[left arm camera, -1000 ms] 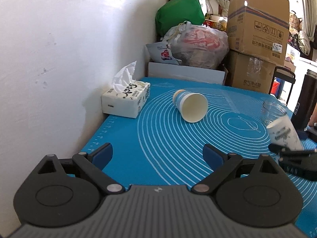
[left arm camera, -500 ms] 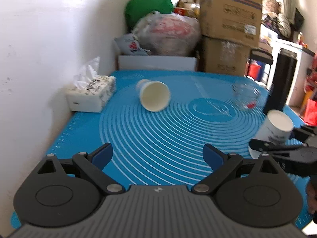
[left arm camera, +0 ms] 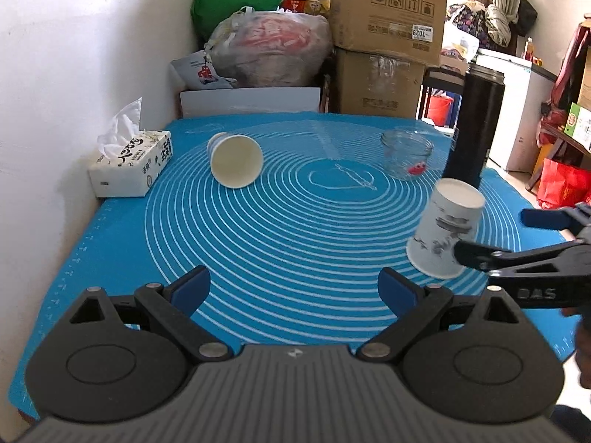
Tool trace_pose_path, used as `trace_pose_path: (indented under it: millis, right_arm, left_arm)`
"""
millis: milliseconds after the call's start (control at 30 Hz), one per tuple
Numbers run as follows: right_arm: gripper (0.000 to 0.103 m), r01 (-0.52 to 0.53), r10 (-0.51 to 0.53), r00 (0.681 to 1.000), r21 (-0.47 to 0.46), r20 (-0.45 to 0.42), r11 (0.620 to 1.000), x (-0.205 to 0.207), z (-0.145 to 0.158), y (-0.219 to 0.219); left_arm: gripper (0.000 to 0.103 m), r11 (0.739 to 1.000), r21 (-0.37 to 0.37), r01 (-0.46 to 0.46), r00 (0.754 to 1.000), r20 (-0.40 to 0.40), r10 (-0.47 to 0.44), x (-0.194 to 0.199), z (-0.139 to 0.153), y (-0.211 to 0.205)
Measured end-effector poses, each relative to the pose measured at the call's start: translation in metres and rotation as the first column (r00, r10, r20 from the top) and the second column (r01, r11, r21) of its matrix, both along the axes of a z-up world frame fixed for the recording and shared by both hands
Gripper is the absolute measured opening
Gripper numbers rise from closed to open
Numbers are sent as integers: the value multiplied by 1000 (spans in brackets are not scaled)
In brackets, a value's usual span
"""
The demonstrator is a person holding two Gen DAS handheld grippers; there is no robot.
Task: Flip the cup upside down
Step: 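Lower the inverted cup onto the mat with the right tool, then open the right tool and pull back from the cup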
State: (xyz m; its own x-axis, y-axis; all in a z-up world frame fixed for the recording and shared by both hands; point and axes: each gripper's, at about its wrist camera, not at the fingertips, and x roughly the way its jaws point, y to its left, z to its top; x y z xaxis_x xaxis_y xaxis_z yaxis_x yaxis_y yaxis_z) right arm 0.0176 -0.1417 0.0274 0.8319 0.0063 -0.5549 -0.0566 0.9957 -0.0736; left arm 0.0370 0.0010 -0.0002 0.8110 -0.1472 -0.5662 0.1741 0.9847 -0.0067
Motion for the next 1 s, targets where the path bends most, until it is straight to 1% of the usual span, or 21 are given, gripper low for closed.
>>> trace_pose_path:
  millis: [100, 267, 433, 867, 1000]
  right_arm:
    - [103, 20, -20, 1000, -5, -3, 1000, -21, 9, -1]
    - [103, 32, -31, 999, 42, -22, 999, -49, 15, -4]
    - [103, 29, -27, 999, 38, -36, 999, -69, 19, 1]
    - [103, 58, -53, 996, 73, -69, 996, -84, 20, -4]
    - [103, 64, -59, 996, 69, -72, 996, -86, 20, -6]
  left_arm:
    - [97, 1000, 6, 9, 1000, -15, -9, -8, 0, -4]
    - [97, 1000, 14, 16, 1000, -23, -16, -23, 0, -6]
    - [97, 999, 34, 17, 1000, -22, -16, -36, 1, -8]
    - [97, 999, 44, 28, 999, -26, -27, -49, -2, -13]
    - [96, 998, 46, 34, 999, -24, -33, -50, -2, -14]
